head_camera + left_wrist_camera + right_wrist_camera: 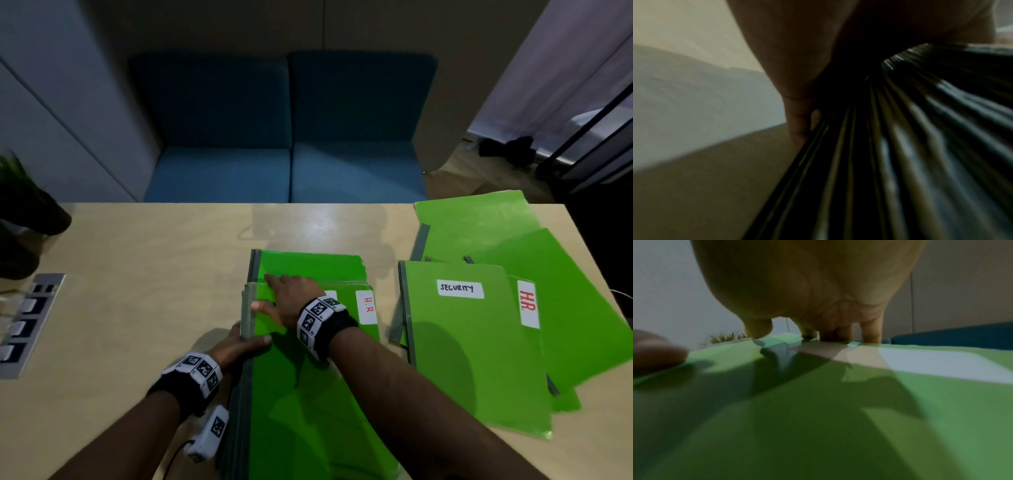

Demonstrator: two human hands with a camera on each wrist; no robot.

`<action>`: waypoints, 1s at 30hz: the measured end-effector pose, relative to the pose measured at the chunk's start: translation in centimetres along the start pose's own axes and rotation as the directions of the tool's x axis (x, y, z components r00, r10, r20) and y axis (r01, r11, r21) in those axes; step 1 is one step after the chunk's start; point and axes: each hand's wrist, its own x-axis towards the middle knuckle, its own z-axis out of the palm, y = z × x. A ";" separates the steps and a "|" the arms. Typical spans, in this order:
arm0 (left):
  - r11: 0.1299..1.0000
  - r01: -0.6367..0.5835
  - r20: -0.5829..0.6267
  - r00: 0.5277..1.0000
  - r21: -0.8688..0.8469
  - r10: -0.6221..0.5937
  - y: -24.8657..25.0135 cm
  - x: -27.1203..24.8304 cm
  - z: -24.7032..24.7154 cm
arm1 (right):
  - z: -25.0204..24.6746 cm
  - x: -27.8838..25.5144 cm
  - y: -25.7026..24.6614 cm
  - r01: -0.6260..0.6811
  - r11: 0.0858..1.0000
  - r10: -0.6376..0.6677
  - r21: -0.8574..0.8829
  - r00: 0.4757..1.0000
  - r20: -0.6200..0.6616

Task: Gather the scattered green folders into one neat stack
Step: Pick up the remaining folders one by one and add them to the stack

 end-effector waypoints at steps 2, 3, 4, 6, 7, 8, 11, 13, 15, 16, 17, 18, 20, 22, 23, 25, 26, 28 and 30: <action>1.000 0.003 -0.040 0.999 0.026 -0.002 -0.7 0.2 -0.3 | -0.7 -0.5 1.5 0.005 0.981 -0.012 0.196 0.999 0.036; 0.999 -0.005 -0.056 0.998 0.036 0.007 -0.9 0.1 -0.5 | -1.2 -0.8 3.0 -0.004 0.951 0.001 0.309 1.000 0.011; 0.999 -0.022 -0.074 0.997 0.043 0.025 -1.1 0.1 -0.7 | -1.7 -1.4 5.0 -0.026 0.921 0.053 0.390 0.997 -0.057; 0.998 -0.044 -0.100 0.994 0.050 0.048 -1.1 0.0 -0.7 | -1.5 -3.6 10.8 -0.158 0.866 0.304 0.474 0.919 -0.250; 0.997 -0.061 -0.102 0.993 0.047 0.065 -1.2 0.0 -0.8 | -1.2 -5.4 14.0 -0.272 0.816 0.468 0.510 0.829 -0.307; 0.995 -0.078 -0.118 0.989 0.058 0.085 -1.1 0.0 -0.6 | -0.7 -7.6 17.2 -0.405 0.739 0.623 0.539 0.716 -0.315; 0.992 -0.118 -0.141 0.982 0.042 0.123 -1.1 0.2 -0.5 | 1.2 -15.0 24.8 -0.748 0.361 0.927 0.557 0.356 -0.122; 0.992 -0.128 -0.149 0.980 0.011 0.128 -1.1 0.3 -0.4 | 3.6 -19.8 27.5 -0.804 0.135 0.984 0.579 0.176 0.015; 0.992 -0.127 -0.145 0.982 -0.023 0.122 -0.8 0.2 0.1 | 6.6 -23.1 29.0 -0.846 0.104 0.981 0.523 0.174 0.086; 0.992 -0.118 -0.141 0.984 -0.040 0.111 -0.8 0.1 0.2 | 7.7 -24.0 29.6 -0.868 0.132 0.971 0.478 0.209 0.112; 0.992 -0.120 -0.142 0.983 -0.047 0.112 -0.5 -0.2 0.4 | 8.4 -24.5 30.0 -0.876 0.126 0.971 0.466 0.205 0.123; 0.993 -0.111 -0.154 0.983 -0.037 0.104 -0.4 -0.4 0.5 | 8.6 -24.6 30.2 -0.863 0.081 0.973 0.499 0.176 0.146; 0.993 -0.116 -0.179 0.977 -0.006 0.113 -0.7 -0.1 0.1 | 8.8 -24.7 30.6 -0.816 0.012 0.979 0.578 0.128 0.160; 0.991 -0.131 -0.190 0.973 0.011 0.131 -1.3 0.4 -0.3 | 9.0 -25.0 30.9 -0.757 0.017 0.964 0.654 0.186 0.190; 0.991 -0.132 -0.184 0.974 0.017 0.133 -1.6 0.8 -0.7 | 9.0 -25.3 31.0 -0.722 0.023 0.952 0.691 0.226 0.205; 0.993 -0.114 -0.174 0.978 0.032 0.118 -1.2 0.5 -0.4 | 8.3 -25.8 30.5 -0.621 0.012 0.943 0.784 0.268 0.197; 0.994 -0.104 -0.178 0.978 0.038 0.109 -1.4 0.7 -0.7 | 7.8 -25.8 30.1 -0.556 0.019 0.948 0.831 0.273 0.162; 0.995 -0.090 -0.196 0.976 0.053 0.099 -2.6 2.0 -2.0 | 5.7 -25.3 28.7 -0.425 0.077 0.958 0.902 0.284 0.052; 0.996 -0.060 -0.222 0.972 0.061 0.072 -3.6 3.1 -3.0 | 3.6 -24.8 27.5 -0.323 0.180 0.944 0.929 0.321 -0.071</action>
